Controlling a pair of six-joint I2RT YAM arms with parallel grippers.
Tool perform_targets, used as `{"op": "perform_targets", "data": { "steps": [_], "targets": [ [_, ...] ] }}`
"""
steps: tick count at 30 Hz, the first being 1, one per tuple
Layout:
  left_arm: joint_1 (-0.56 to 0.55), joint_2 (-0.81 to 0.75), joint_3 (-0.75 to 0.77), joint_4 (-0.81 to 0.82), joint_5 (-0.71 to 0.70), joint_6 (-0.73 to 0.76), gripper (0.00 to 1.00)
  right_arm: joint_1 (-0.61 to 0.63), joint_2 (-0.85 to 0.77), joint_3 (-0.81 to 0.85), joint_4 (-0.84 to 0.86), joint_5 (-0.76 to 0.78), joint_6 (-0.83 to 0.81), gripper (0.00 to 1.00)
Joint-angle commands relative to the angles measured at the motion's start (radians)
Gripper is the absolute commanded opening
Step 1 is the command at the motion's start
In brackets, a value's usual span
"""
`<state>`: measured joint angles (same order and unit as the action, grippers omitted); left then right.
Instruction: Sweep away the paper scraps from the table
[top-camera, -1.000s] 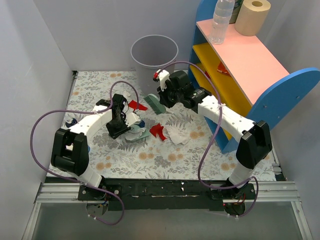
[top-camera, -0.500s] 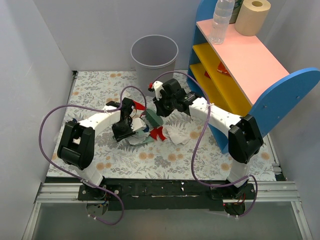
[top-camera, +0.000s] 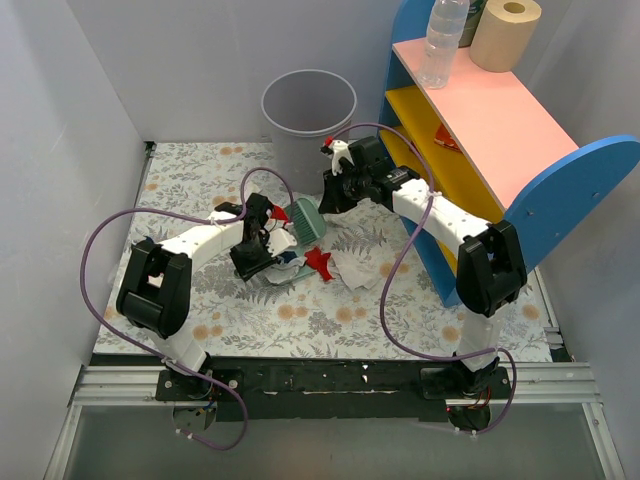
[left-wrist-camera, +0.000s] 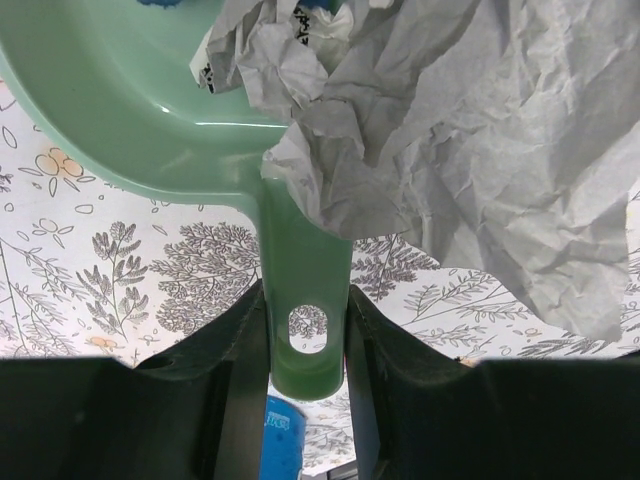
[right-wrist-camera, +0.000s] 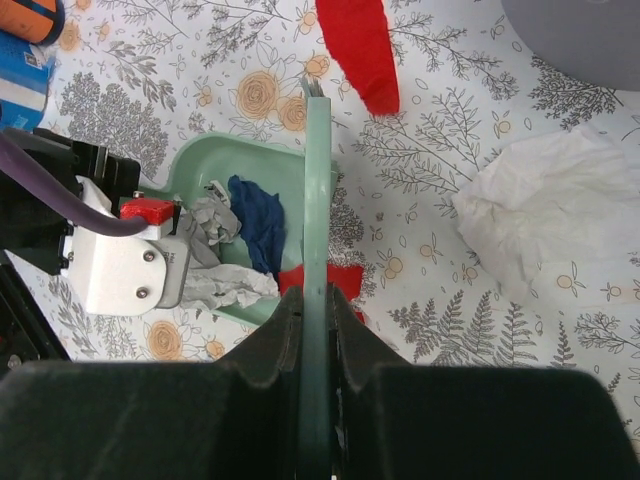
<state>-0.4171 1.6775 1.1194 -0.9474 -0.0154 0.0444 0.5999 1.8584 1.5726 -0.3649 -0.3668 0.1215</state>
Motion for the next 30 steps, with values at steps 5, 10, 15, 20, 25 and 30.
{"op": "perform_targets", "data": {
  "steps": [5,10,15,20,25,30],
  "targets": [
    [0.011,-0.087,0.005,0.056,0.072,-0.038,0.00,0.001,-0.120,0.055,0.040,0.051,-0.057,0.01],
    [0.015,-0.166,0.042,0.050,0.100,-0.038,0.00,-0.009,-0.182,0.049,0.037,0.193,-0.167,0.01],
    [0.014,-0.199,0.135,0.012,0.106,-0.077,0.00,-0.048,-0.263,-0.034,0.034,0.308,-0.189,0.01],
    [0.015,-0.188,0.279,-0.019,0.101,-0.119,0.00,-0.094,-0.318,-0.132,0.024,0.327,-0.192,0.01],
    [0.014,-0.139,0.471,-0.053,0.085,-0.149,0.00,-0.109,-0.364,-0.226,0.026,0.315,-0.183,0.01],
    [0.015,-0.067,0.713,-0.105,0.074,-0.167,0.00,-0.117,-0.392,-0.292,0.021,0.279,-0.158,0.01]
  ]
}}
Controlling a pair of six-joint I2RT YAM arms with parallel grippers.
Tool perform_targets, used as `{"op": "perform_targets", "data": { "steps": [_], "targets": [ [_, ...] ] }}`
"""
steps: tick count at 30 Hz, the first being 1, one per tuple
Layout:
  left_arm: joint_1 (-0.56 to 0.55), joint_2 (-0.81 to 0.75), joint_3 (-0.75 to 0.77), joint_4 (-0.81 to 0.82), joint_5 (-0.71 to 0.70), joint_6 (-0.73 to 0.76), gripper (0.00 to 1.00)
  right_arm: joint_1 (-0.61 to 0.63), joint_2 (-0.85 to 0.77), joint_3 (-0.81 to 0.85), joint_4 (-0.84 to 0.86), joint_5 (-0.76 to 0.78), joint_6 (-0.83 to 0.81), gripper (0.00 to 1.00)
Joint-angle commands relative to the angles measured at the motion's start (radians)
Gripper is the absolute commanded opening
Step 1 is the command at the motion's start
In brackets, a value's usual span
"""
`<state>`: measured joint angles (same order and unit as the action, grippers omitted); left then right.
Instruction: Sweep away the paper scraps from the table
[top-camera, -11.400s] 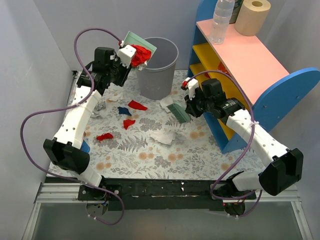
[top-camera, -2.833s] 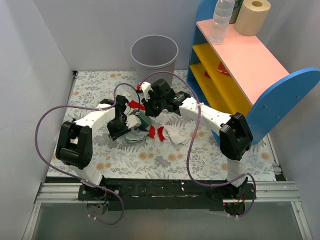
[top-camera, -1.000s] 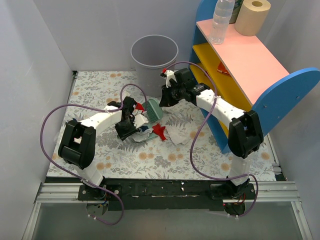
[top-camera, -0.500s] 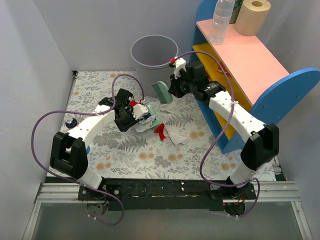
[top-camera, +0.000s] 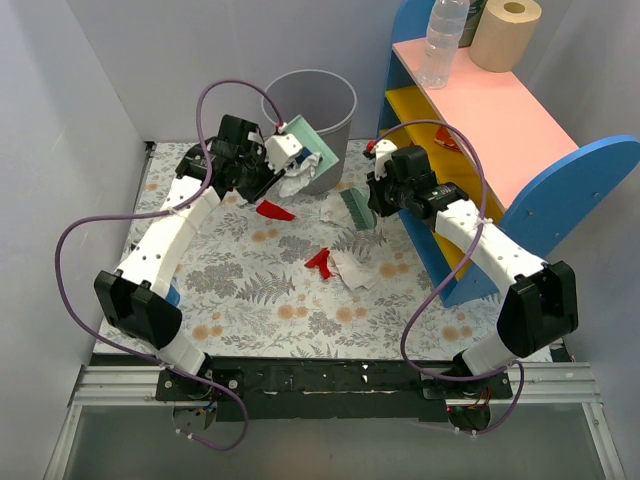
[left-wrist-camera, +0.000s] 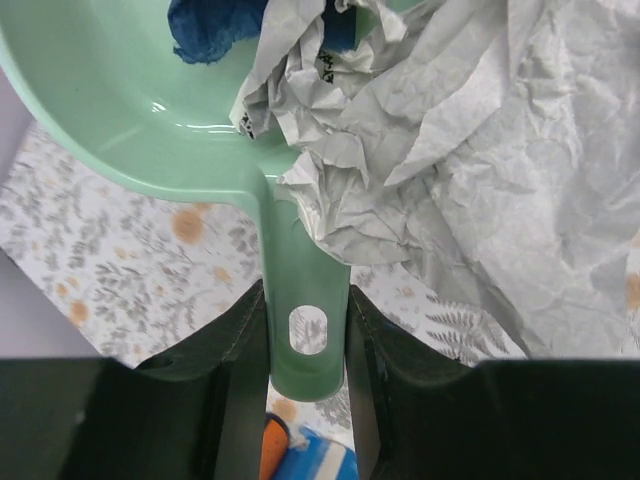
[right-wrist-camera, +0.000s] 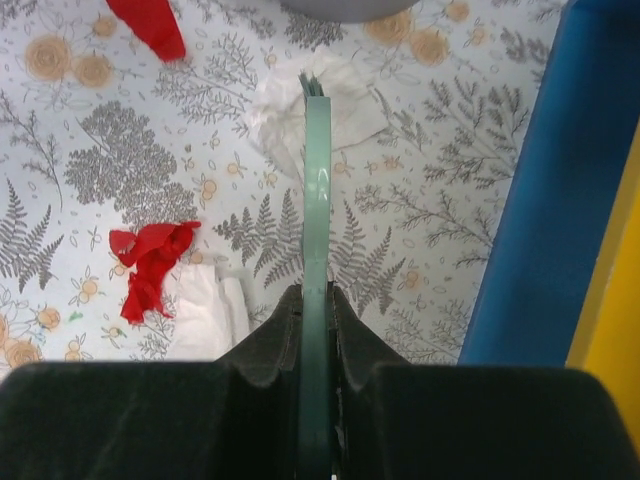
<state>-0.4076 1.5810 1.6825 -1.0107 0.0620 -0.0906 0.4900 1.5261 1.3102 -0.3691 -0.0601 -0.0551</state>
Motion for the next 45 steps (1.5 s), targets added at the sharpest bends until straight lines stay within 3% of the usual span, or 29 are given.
{"op": "perform_targets", "data": {
  "steps": [1,11,16,20,27,28,30,35,40,45],
  "targets": [
    [0.004,0.052,0.179,-0.057,-0.005,-0.037,0.00,-0.007,-0.064,-0.040,0.029,-0.032,0.021,0.01],
    [0.007,0.290,0.529,0.024,-0.221,-0.095,0.00,-0.010,-0.115,-0.127,0.036,-0.092,0.038,0.01],
    [0.013,0.431,0.713,0.122,-0.329,-0.057,0.00,-0.008,-0.135,-0.163,0.039,-0.104,0.046,0.01],
    [0.018,0.507,0.743,0.248,-0.416,0.040,0.00,-0.008,-0.147,-0.187,0.047,-0.109,0.047,0.01],
    [0.021,0.585,0.720,0.625,-0.536,0.552,0.00,-0.010,-0.146,-0.187,0.050,-0.112,0.046,0.01],
    [0.021,0.585,0.709,0.732,-0.533,0.697,0.00,-0.010,-0.144,-0.189,0.053,-0.115,0.047,0.01],
    [0.026,0.586,0.685,0.834,-0.498,0.820,0.00,-0.010,-0.144,-0.193,0.064,-0.119,0.047,0.01],
    [0.047,0.557,0.563,0.946,-0.410,1.147,0.00,-0.010,-0.144,-0.204,0.078,-0.127,0.047,0.01],
    [0.059,0.524,0.494,1.000,-0.329,1.278,0.00,-0.014,-0.150,-0.213,0.087,-0.133,0.047,0.01],
    [0.069,0.557,0.578,1.034,-0.294,1.325,0.00,-0.018,-0.149,-0.226,0.088,-0.147,0.047,0.01]
  ]
}}
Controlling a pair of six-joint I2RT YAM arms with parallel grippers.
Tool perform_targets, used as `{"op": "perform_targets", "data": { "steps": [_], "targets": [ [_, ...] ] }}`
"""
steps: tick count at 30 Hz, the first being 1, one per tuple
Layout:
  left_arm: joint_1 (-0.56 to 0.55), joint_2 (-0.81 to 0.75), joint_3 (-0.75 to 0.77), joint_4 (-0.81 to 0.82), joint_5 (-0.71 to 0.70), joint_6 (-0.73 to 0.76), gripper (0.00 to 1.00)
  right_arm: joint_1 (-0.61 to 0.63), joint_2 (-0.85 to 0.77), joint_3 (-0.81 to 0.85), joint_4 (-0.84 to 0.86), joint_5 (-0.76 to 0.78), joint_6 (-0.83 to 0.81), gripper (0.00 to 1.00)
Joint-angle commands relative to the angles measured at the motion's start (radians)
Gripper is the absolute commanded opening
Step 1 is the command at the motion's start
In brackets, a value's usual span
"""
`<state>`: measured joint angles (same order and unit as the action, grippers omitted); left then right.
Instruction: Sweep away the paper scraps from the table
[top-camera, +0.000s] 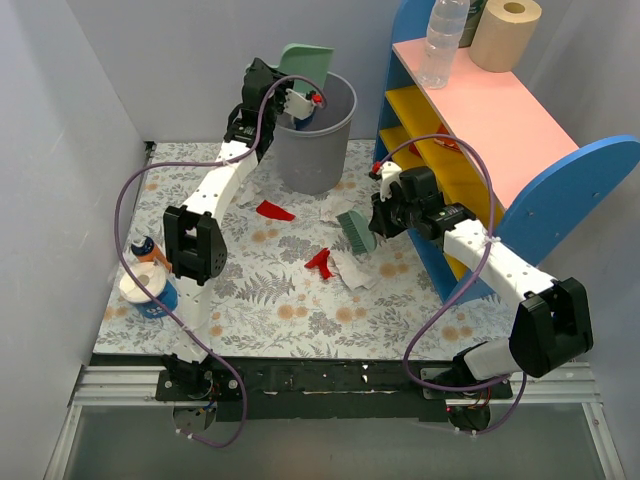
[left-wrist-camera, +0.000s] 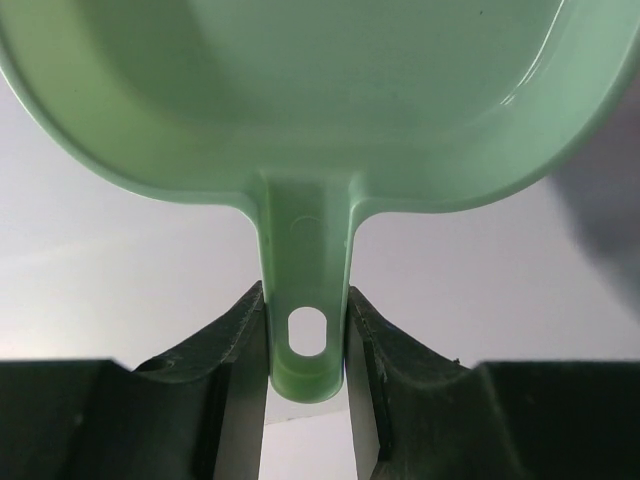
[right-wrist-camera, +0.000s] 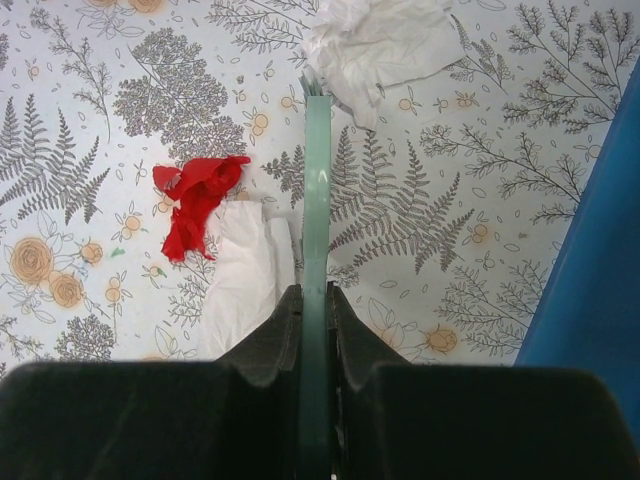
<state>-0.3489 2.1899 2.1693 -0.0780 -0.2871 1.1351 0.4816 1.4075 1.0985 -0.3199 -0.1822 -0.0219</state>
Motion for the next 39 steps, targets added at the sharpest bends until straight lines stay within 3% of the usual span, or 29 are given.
{"op": "perform_targets", "data": {
  "steps": [1,8,12,14,16,17,18,21,22,26,29,33,36,37,39],
  "targets": [
    [0.010,-0.045,0.109,0.100,0.046,0.098,0.00,-0.011,-0.028,-0.015,0.041,-0.029,0.017,0.01],
    [0.013,-0.090,0.044,0.122,0.023,0.062,0.00,-0.011,-0.015,0.001,0.039,-0.034,0.042,0.01],
    [0.016,-0.084,0.131,0.143,-0.030,-0.047,0.00,-0.011,-0.012,0.014,0.042,-0.036,0.037,0.01],
    [0.014,-0.093,0.194,0.098,-0.081,-0.246,0.00,-0.011,-0.013,0.040,0.047,-0.046,0.025,0.01],
    [0.017,-0.120,0.282,-0.069,-0.115,-0.450,0.00,-0.011,-0.027,0.078,0.054,-0.045,-0.013,0.01],
    [0.019,-0.180,0.281,-0.135,-0.132,-0.627,0.00,-0.011,-0.028,0.095,0.056,-0.048,-0.042,0.01],
    [0.021,-0.221,0.255,-0.249,-0.151,-0.702,0.00,-0.011,-0.024,0.112,0.058,-0.060,-0.064,0.01],
    [0.027,-0.452,-0.030,-0.386,-0.129,-0.921,0.00,-0.002,0.005,0.185,0.064,-0.060,-0.171,0.01],
    [0.027,-0.517,-0.192,-0.413,-0.118,-0.972,0.00,0.002,0.017,0.202,0.062,-0.062,-0.209,0.01],
    [0.037,-0.712,-0.408,-0.627,-0.043,-1.239,0.00,0.064,0.111,0.303,0.051,-0.072,-0.393,0.01],
    [0.059,-0.830,-0.570,-0.782,0.058,-1.380,0.00,0.115,0.194,0.399,0.018,-0.209,-0.567,0.01],
    [0.070,-0.895,-0.663,-0.845,0.115,-1.534,0.00,0.190,0.209,0.284,0.289,-0.270,-0.681,0.01],
    [0.080,-0.906,-0.681,-0.838,0.129,-1.585,0.00,0.241,0.311,0.346,0.481,-0.176,-0.446,0.01],
    [0.088,-0.909,-0.687,-0.829,0.118,-1.577,0.00,0.242,0.355,0.474,0.484,-0.162,-0.220,0.01],
    [0.096,-0.921,-0.695,-0.804,0.074,-1.563,0.00,0.242,0.498,0.614,0.429,-0.148,0.012,0.01]
  ]
}}
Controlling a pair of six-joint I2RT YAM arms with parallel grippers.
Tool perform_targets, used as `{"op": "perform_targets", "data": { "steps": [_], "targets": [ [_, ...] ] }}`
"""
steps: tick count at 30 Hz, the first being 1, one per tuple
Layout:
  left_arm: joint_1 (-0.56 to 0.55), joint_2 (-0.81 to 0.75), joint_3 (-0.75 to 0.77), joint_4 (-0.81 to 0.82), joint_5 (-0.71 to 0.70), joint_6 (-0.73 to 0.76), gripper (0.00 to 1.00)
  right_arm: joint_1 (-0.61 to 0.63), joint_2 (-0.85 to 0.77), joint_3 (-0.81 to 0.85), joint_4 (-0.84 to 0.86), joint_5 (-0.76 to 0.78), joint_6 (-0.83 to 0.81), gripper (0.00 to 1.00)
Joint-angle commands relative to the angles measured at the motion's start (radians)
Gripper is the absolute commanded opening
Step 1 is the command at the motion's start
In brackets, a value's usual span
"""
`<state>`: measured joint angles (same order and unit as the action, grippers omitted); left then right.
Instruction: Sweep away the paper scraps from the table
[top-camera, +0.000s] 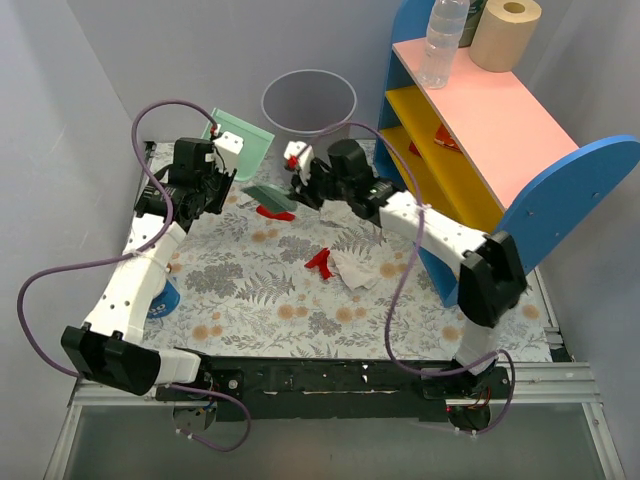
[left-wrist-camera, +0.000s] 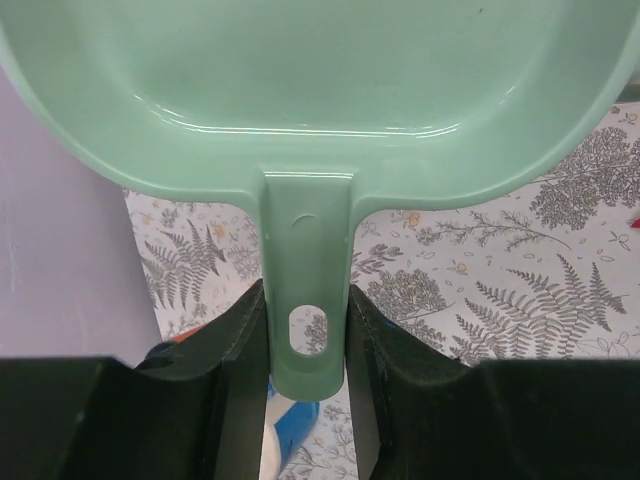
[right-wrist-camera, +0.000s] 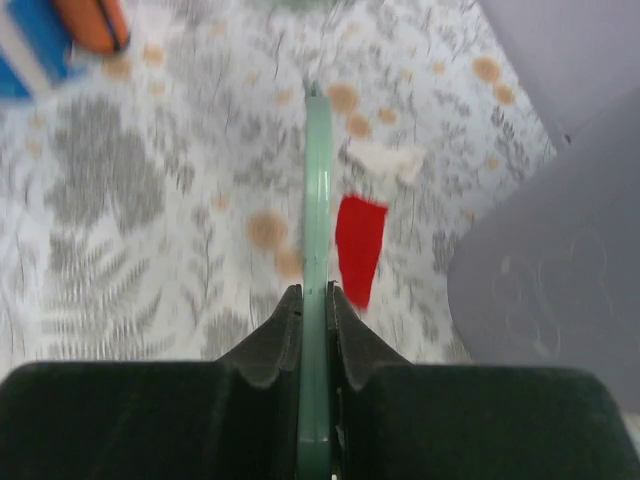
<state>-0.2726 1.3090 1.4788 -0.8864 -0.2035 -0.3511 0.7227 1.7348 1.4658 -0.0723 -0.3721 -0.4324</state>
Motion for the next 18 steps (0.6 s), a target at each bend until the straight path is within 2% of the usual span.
{"op": "perform_targets", "data": {
  "steps": [1,2,8,10,13,16,18],
  "targets": [
    [0.019,-0.047,-0.005,0.007,-0.029,-0.071,0.00,0.003,0.213,0.349,0.175,0.038,0.520,0.01],
    [0.019,-0.062,-0.005,0.013,-0.045,-0.063,0.00,0.015,0.271,0.372,0.187,0.042,0.690,0.01],
    [0.019,-0.126,-0.003,-0.049,-0.163,-0.043,0.00,0.101,0.434,0.533,0.161,0.309,0.901,0.01],
    [0.019,-0.160,-0.003,-0.069,-0.195,-0.022,0.00,0.107,0.471,0.579,0.116,0.415,1.038,0.01],
    [0.021,-0.180,0.009,-0.121,-0.244,-0.006,0.00,0.113,0.529,0.646,0.076,0.493,1.202,0.01],
    [0.019,-0.172,0.035,-0.189,-0.281,0.015,0.00,0.113,0.584,0.703,0.074,0.544,1.326,0.01],
    [0.021,-0.163,0.066,-0.226,-0.312,0.029,0.00,0.113,0.632,0.746,0.016,0.599,1.385,0.01]
  ]
}}
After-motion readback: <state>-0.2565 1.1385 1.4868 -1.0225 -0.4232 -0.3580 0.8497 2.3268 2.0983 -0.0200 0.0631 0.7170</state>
